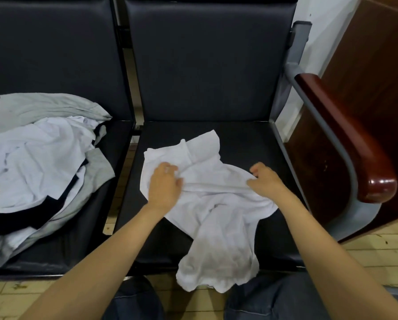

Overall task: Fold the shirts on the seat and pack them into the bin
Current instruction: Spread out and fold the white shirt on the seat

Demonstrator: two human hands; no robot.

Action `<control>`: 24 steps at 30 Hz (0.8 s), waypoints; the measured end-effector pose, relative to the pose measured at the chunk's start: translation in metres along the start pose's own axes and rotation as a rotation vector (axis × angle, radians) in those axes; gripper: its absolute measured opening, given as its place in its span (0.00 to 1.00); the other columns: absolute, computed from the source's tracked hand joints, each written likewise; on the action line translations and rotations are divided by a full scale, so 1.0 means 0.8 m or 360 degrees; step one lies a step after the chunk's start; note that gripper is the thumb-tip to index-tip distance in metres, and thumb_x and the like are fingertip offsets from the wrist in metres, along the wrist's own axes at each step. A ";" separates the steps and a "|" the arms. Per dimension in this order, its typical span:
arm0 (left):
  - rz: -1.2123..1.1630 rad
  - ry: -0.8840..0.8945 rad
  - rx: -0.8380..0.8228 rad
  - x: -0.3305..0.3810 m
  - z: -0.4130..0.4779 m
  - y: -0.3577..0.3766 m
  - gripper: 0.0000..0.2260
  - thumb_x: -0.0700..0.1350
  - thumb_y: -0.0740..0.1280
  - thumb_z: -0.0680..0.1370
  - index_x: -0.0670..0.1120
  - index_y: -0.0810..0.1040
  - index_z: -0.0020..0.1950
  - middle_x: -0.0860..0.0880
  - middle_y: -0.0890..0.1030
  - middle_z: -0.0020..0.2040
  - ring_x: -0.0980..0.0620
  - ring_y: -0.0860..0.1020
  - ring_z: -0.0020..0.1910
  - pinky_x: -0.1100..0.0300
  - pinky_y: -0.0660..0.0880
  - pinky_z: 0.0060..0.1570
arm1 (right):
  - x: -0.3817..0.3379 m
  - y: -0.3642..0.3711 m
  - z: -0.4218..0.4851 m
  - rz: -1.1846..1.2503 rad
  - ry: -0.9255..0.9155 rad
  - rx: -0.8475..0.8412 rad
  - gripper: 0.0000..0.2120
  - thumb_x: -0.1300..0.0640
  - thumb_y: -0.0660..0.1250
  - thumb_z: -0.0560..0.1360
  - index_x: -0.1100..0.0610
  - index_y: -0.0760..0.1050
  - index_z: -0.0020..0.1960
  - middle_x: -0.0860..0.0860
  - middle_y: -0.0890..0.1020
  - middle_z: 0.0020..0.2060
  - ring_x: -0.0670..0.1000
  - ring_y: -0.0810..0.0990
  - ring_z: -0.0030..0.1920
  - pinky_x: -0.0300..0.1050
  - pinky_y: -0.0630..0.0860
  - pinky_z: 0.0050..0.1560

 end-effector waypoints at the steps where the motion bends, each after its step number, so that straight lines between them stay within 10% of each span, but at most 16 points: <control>1: 0.0007 0.0042 -0.0138 0.009 -0.006 0.007 0.20 0.48 0.64 0.79 0.43 0.69 0.70 0.43 0.65 0.71 0.44 0.64 0.69 0.54 0.61 0.68 | -0.011 0.008 0.005 0.0124 -0.0081 0.0051 0.20 0.62 0.62 0.77 0.59 0.66 0.68 0.58 0.70 0.65 0.58 0.71 0.63 0.44 0.69 0.56; 6: 0.0414 0.0264 -0.0841 0.021 -0.034 0.030 0.28 0.60 0.57 0.79 0.57 0.52 0.77 0.51 0.45 0.78 0.50 0.43 0.77 0.49 0.38 0.74 | -0.042 0.046 0.031 0.0033 -0.0140 0.0209 0.20 0.59 0.60 0.78 0.59 0.66 0.70 0.59 0.70 0.66 0.60 0.67 0.67 0.52 0.67 0.66; 9: 0.0240 0.0477 -0.0972 0.016 -0.034 0.019 0.27 0.57 0.64 0.77 0.57 0.60 0.75 0.54 0.51 0.78 0.52 0.48 0.76 0.52 0.41 0.74 | -0.043 0.049 0.041 -0.0135 -0.0026 0.0111 0.19 0.51 0.64 0.77 0.58 0.70 0.65 0.57 0.74 0.62 0.59 0.72 0.62 0.54 0.71 0.62; 12: 0.0005 0.0359 -0.0684 0.006 -0.027 0.007 0.27 0.58 0.65 0.77 0.55 0.63 0.74 0.51 0.58 0.76 0.48 0.59 0.74 0.53 0.52 0.74 | -0.037 0.033 0.035 -0.0202 0.0011 0.0095 0.14 0.52 0.64 0.77 0.60 0.73 0.58 0.58 0.78 0.56 0.60 0.77 0.56 0.51 0.75 0.55; 17: 0.0415 0.0006 -0.0579 -0.014 -0.012 0.006 0.26 0.57 0.55 0.81 0.53 0.54 0.77 0.49 0.49 0.78 0.48 0.46 0.77 0.46 0.42 0.74 | 0.008 -0.006 -0.005 0.0288 0.0160 0.0912 0.09 0.62 0.63 0.77 0.64 0.70 0.56 0.60 0.74 0.53 0.56 0.75 0.46 0.45 0.67 0.42; 20: 0.0293 0.0181 -0.0744 -0.009 -0.021 0.013 0.31 0.61 0.57 0.79 0.56 0.49 0.78 0.53 0.46 0.78 0.52 0.44 0.77 0.48 0.35 0.72 | 0.021 0.005 -0.009 -0.0059 0.0284 0.0428 0.26 0.58 0.67 0.74 0.61 0.61 0.68 0.60 0.69 0.64 0.61 0.69 0.63 0.52 0.71 0.57; 24: -0.0096 0.0290 -0.0631 0.009 -0.033 0.014 0.38 0.60 0.64 0.76 0.53 0.44 0.78 0.52 0.45 0.78 0.52 0.46 0.76 0.53 0.39 0.73 | -0.008 0.021 -0.006 -0.0293 -0.0121 0.0481 0.30 0.53 0.63 0.78 0.53 0.54 0.75 0.55 0.60 0.74 0.58 0.55 0.74 0.54 0.57 0.72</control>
Point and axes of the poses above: each hand's wrist, its own z-axis towards the middle knuckle, its own y-axis out of the palm, x = y × z, the point moved 1 cm from there along z, towards the middle knuckle
